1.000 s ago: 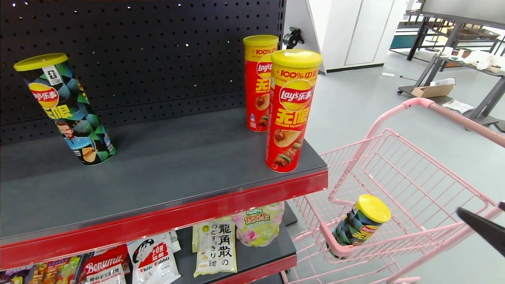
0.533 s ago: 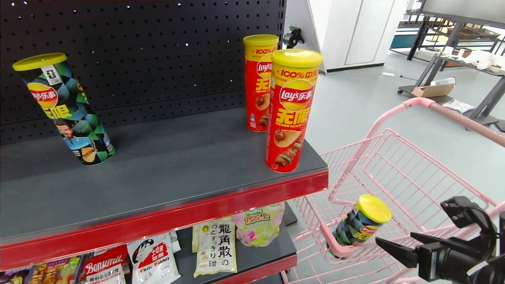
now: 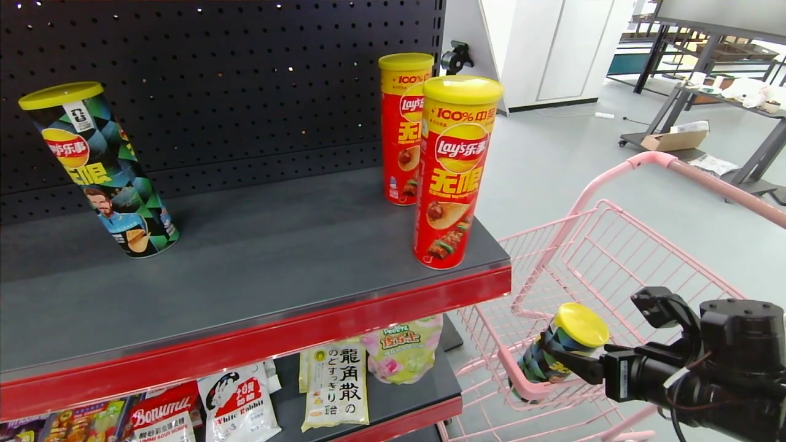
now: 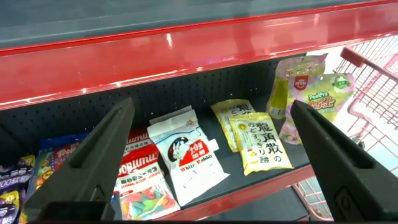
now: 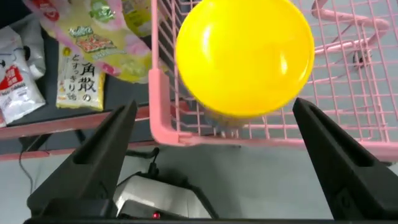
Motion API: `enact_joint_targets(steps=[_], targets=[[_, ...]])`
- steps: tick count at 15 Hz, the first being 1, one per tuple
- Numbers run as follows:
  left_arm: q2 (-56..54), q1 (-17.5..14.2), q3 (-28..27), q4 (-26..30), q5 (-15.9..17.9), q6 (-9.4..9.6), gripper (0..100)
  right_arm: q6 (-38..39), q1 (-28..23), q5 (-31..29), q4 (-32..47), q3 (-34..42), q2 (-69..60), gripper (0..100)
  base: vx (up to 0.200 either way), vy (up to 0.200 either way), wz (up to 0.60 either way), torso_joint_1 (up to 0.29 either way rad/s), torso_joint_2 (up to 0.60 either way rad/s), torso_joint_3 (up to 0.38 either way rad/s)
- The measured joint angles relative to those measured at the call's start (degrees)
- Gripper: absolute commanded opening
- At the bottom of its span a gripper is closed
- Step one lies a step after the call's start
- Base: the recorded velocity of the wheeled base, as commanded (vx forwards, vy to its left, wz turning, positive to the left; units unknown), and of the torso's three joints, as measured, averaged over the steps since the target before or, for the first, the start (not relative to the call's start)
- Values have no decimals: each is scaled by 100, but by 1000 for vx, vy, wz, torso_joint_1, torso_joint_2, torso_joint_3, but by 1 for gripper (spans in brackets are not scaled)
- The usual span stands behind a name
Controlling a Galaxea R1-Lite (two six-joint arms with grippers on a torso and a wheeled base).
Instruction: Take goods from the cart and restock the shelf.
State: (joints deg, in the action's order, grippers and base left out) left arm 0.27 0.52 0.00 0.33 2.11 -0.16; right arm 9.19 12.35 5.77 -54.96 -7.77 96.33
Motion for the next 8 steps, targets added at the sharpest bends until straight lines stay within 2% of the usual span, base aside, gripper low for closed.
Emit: enact_joint_targets(steps=[3,8], targets=[[0,0,0,0,0,0,100,0,129,-268,-542,-17,581,100,0,0,0,0,0,0],[0,0,0,0,0,0,100,2,211,-544,-613,-406,1117,100,0,0,0,0,0,0]])
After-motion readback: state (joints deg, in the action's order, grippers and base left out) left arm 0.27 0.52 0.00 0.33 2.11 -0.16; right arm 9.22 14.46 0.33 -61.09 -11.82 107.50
